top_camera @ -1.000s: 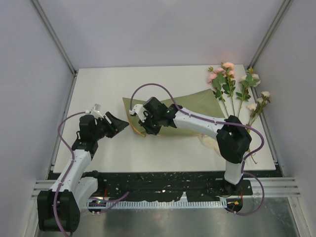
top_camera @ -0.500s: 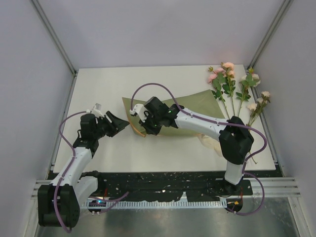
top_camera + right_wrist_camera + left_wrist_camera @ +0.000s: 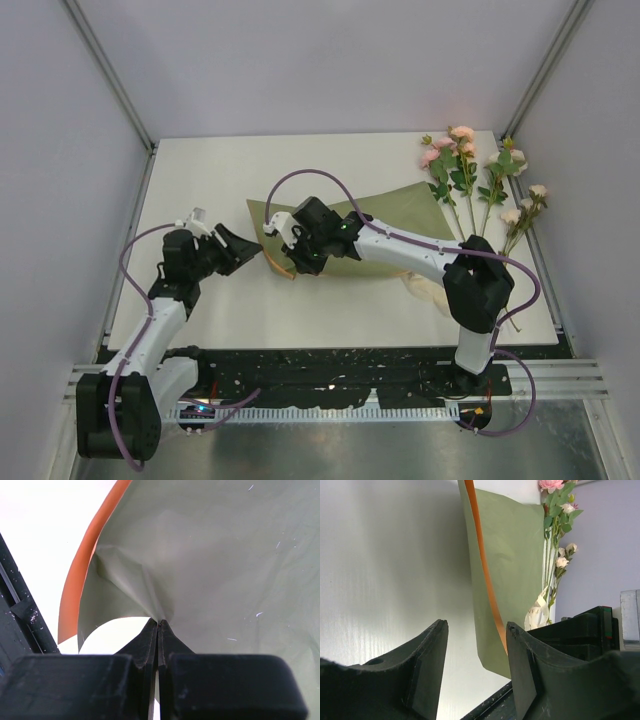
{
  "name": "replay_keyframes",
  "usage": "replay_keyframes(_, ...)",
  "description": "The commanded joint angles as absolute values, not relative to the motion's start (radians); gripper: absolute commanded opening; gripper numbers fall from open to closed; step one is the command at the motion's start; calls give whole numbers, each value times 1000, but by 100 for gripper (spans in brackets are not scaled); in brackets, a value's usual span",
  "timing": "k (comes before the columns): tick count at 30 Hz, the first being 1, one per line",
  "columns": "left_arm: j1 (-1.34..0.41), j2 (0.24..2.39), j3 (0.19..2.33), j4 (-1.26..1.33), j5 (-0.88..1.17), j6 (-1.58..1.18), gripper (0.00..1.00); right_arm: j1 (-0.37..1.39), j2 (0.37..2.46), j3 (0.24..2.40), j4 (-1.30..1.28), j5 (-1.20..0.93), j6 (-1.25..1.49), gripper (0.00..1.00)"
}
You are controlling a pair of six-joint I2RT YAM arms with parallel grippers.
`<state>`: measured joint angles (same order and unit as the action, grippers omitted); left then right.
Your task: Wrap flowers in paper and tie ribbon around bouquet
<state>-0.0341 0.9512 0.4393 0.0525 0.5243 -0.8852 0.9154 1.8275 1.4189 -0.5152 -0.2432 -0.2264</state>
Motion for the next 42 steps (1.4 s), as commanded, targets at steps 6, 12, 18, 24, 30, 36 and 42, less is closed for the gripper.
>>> replay_keyframes(6,-49,980,449,49,515,-874,48,923,1769,1425,-480,-256,-221,6)
replay_keyframes(12,-48,945,413,64,515,-896,44,923,1764,1414,-480,-255,-222,5)
replay_keyframes(18,-49,933,397,64,520,-890,36,919,1758,1414,-476,-262,-216,6)
replay_keyframes(24,-63,980,420,51,508,-879,34,925,1730,1410,-471,-334,-222,5)
replay_keyframes(30,-120,1037,449,92,540,-907,45,943,1720,1402,-443,-354,-248,5)
replay_keyframes(36,-123,1037,407,207,594,-1006,49,942,1713,1401,-436,-359,-271,5)
replay_keyframes(42,-120,976,407,186,606,-991,22,943,1726,1391,-434,-292,-299,6)
